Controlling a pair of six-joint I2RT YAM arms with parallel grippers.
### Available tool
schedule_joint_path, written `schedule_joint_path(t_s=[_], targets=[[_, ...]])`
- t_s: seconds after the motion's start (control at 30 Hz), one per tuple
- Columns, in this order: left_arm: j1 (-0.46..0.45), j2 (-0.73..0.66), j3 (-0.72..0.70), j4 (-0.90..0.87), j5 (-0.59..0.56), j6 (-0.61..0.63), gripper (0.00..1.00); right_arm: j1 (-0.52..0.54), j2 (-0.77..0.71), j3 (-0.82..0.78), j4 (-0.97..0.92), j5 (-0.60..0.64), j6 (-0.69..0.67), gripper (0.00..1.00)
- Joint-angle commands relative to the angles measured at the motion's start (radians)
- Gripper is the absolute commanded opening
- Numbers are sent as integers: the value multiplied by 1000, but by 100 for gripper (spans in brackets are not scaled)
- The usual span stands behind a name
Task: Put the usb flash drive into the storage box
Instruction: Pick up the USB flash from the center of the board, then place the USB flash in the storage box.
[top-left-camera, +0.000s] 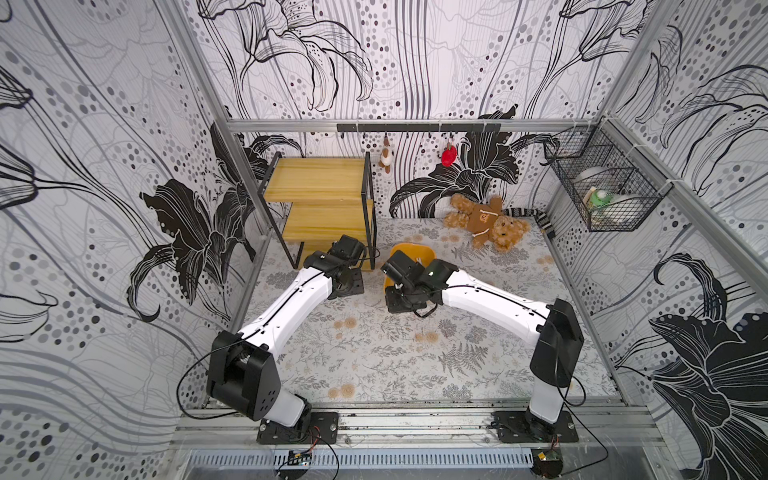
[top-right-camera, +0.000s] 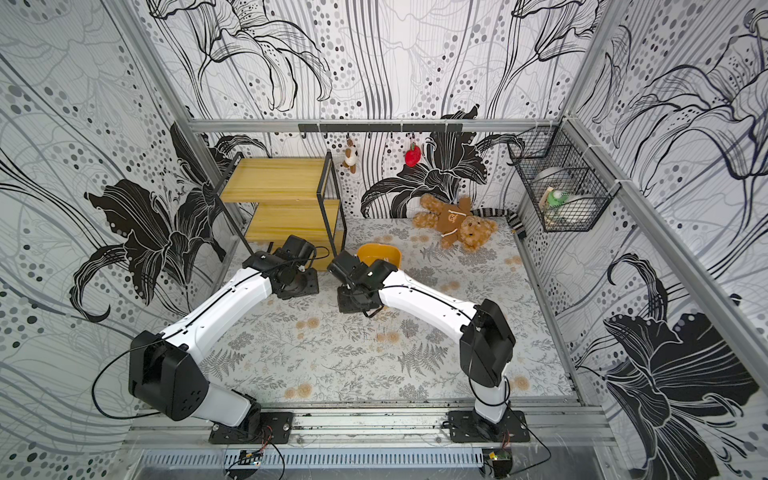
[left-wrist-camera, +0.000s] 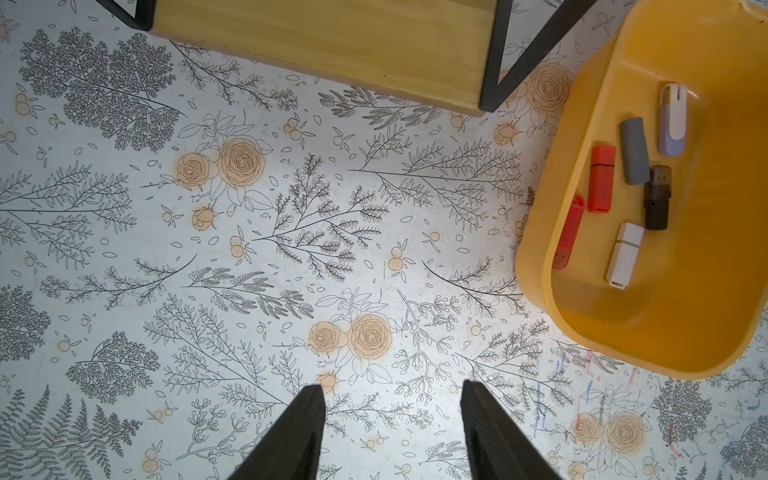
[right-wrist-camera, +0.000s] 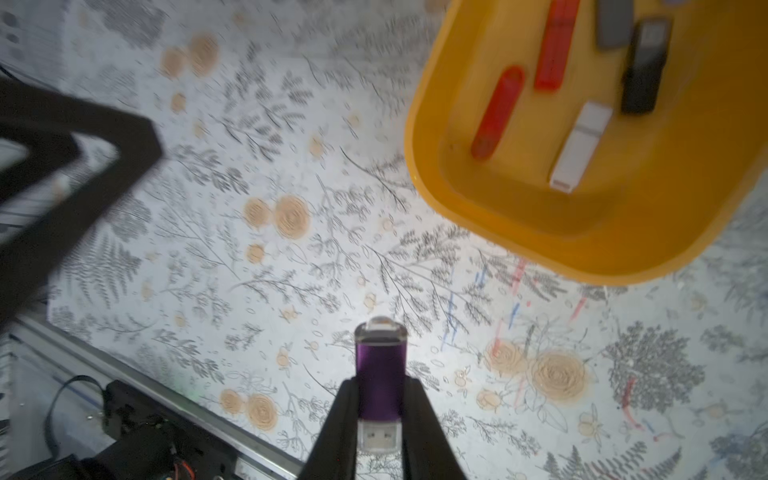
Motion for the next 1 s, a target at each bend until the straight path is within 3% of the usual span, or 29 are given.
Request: schedule_joint_path(t_s=[0.0, 0.37, 0.97], targets=[[14, -23, -10, 21, -1, 3, 58, -48, 59, 106, -129, 73, -73, 0], [29, -32, -15, 19, 7, 14, 58, -202, 270, 327, -133, 134, -229, 0], [32, -39, -37, 26, 11, 18, 58, -257, 473, 363, -26, 185, -285, 0]])
